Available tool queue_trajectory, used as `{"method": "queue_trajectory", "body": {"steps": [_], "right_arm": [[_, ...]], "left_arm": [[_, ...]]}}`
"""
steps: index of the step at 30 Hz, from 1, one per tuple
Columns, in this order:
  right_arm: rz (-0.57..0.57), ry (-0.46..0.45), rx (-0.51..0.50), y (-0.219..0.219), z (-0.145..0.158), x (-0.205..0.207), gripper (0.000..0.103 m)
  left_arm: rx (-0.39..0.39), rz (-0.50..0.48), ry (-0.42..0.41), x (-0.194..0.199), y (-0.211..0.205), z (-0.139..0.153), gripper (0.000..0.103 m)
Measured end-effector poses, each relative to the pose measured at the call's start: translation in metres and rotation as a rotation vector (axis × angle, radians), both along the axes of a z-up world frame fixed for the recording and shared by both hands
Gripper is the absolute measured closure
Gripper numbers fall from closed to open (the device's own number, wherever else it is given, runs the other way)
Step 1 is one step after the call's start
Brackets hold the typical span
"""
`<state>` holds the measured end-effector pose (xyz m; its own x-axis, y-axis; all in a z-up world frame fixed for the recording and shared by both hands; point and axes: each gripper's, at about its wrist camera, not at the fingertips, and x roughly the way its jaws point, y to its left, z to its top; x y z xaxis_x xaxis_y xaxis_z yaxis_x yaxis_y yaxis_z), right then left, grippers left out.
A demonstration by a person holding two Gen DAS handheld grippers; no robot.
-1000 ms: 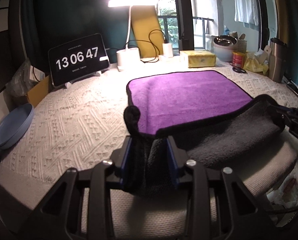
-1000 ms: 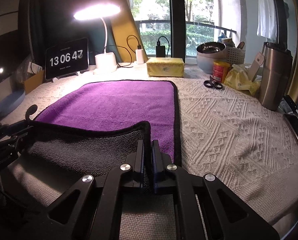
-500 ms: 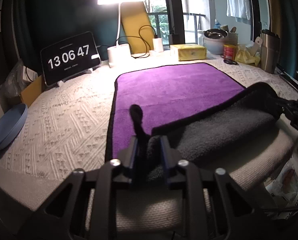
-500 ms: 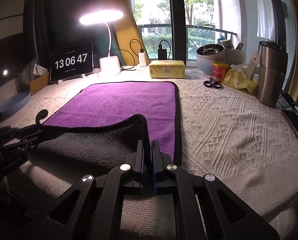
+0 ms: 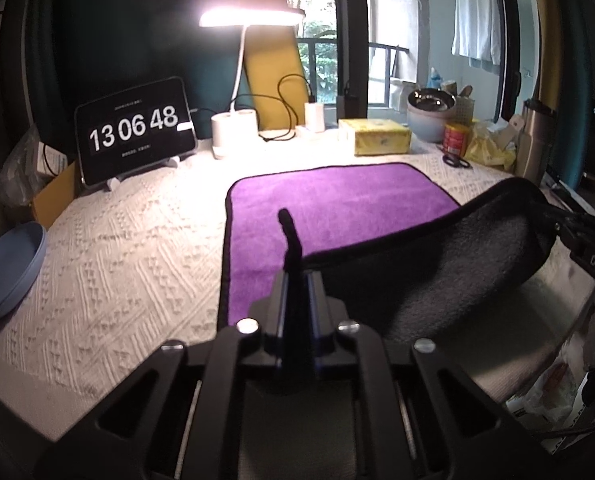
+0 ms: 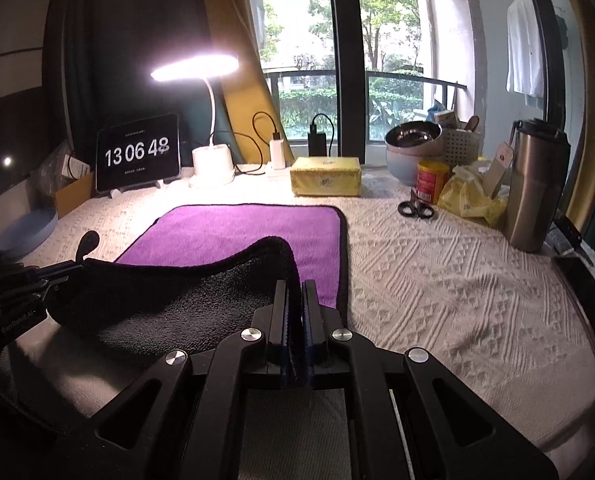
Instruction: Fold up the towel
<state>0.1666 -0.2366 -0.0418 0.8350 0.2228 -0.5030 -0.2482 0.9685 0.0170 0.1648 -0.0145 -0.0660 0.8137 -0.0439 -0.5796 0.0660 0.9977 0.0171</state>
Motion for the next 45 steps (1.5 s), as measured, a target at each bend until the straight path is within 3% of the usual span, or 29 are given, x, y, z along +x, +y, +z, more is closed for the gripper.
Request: {"method": "queue_trajectory", "body": {"steps": [9, 32, 45], "right_arm": [[-0.003, -0.038, 0.010, 0.001, 0.016, 0.020, 0.096], [0.032, -0.091, -0.023, 0.009, 0.042, 0.085, 0.096], [0.031, -0.054, -0.012, 0.010, 0.038, 0.128, 0.096]], "left_arm": [[-0.048, -0.007, -0.028, 0.021, 0.001, 0.021, 0.094], [-0.056, 0.017, -0.111, 0.072, 0.017, 0.053, 0.094], [-0.052, 0.028, -0.124, 0.113, 0.023, 0.054, 0.094]]}}
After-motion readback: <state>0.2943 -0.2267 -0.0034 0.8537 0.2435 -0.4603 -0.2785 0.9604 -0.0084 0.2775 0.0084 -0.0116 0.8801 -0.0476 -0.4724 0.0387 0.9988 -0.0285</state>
